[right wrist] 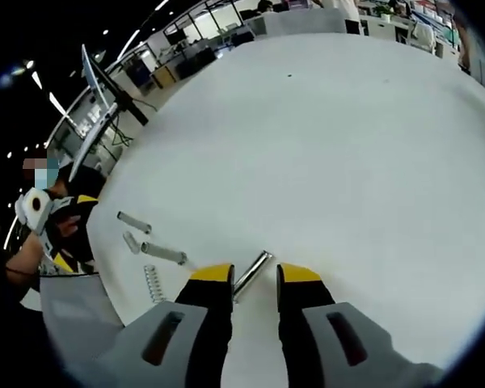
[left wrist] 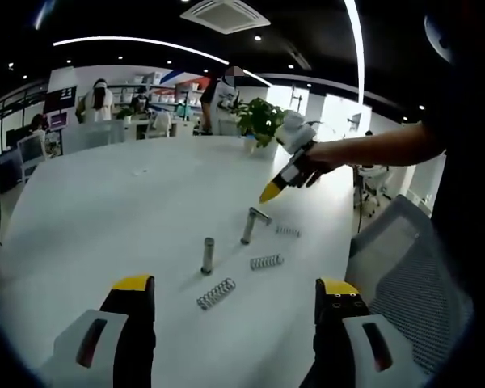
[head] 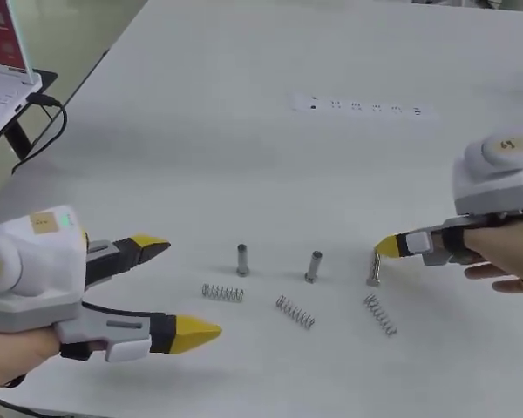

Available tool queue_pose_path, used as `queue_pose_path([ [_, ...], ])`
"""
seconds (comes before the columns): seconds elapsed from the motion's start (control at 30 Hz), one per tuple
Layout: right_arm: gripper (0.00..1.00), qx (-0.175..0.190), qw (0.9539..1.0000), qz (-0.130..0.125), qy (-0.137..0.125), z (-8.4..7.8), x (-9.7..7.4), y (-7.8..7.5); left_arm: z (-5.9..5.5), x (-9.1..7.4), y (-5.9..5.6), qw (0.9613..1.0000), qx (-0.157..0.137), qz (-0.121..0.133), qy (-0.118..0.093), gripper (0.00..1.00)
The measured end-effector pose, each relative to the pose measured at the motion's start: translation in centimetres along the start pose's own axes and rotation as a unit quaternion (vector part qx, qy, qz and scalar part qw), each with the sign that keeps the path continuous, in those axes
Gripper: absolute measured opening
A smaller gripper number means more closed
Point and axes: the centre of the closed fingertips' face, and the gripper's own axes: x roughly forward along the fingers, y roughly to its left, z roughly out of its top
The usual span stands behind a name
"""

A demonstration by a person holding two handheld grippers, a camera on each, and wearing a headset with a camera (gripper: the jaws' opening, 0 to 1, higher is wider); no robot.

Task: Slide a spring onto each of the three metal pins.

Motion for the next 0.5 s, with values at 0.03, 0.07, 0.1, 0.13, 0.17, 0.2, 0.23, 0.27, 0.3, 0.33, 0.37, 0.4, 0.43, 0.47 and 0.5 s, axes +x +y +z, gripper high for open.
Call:
queue_pose_path([
  [0.03,0.19,0.004,1.0000,-0.002,0.005,-0.1,0.1,0.0,0.0,0.0,0.0,1.0000,0.000,0.001,0.000,0.78],
  [0.07,0.18,0.007,0.9999,-0.003,0.008,-0.2,0.2,-0.1,-0.1,-0.1,0.1,1.0000,-0.001,0.001,0.000,0.78],
  [0.1,0.18,0.010,0.9999,-0.003,0.010,-0.2,0.3,-0.1,-0.1,-0.1,0.1,1.0000,-0.002,0.001,0.000,0.78],
  [0.13,0.18,0.018,0.9997,-0.002,0.015,-0.3,0.5,-0.1,-0.1,-0.1,0.1,1.0000,-0.002,0.002,0.000,0.78],
  [0.17,0.18,0.022,0.9996,-0.003,0.015,-0.3,0.5,0.0,-0.2,-0.1,0.1,1.0000,-0.002,0.001,0.000,0.77],
  [0.2,0.18,0.026,0.9995,-0.003,0.017,-0.3,0.6,0.1,-0.2,-0.1,0.1,1.0000,-0.003,0.001,0.002,0.77],
  [0.23,0.17,0.028,0.9994,-0.002,0.019,-0.3,0.6,0.2,-0.3,-0.1,0.0,1.0000,-0.002,0.001,0.003,0.77],
  [0.27,0.17,0.031,0.9992,-0.004,0.024,-0.4,0.7,0.3,-0.4,-0.1,0.0,1.0000,-0.002,0.000,0.004,0.77],
  [0.3,0.16,0.031,0.9991,-0.007,0.027,-0.4,0.9,0.1,-0.4,-0.1,0.0,1.0000,-0.002,0.000,0.004,0.77],
  [0.33,0.16,0.030,0.9989,-0.012,0.033,-0.4,1.0,-0.1,-0.3,-0.1,0.0,1.0000,-0.002,0.000,0.003,0.77],
  [0.37,0.16,0.030,0.9989,-0.013,0.035,-0.4,1.0,-0.2,-0.3,-0.1,-0.1,1.0000,-0.002,-0.001,0.003,0.77],
  [0.4,0.16,0.027,0.9988,-0.015,0.037,-0.5,1.2,-0.3,-0.3,-0.1,-0.1,1.0000,-0.002,-0.001,0.003,0.77],
  [0.43,0.17,0.026,0.9987,-0.016,0.041,-0.5,1.3,-0.4,-0.3,-0.1,-0.1,1.0000,-0.002,-0.001,0.003,0.77],
  [0.47,0.16,0.024,0.9987,-0.016,0.043,-0.5,1.4,-0.4,-0.2,-0.1,-0.1,1.0000,-0.001,-0.001,0.003,0.77],
  [0.5,0.16,0.023,0.9986,-0.016,0.045,-0.5,1.5,-0.4,-0.3,-0.1,-0.1,1.0000,0.000,0.000,0.004,0.77],
])
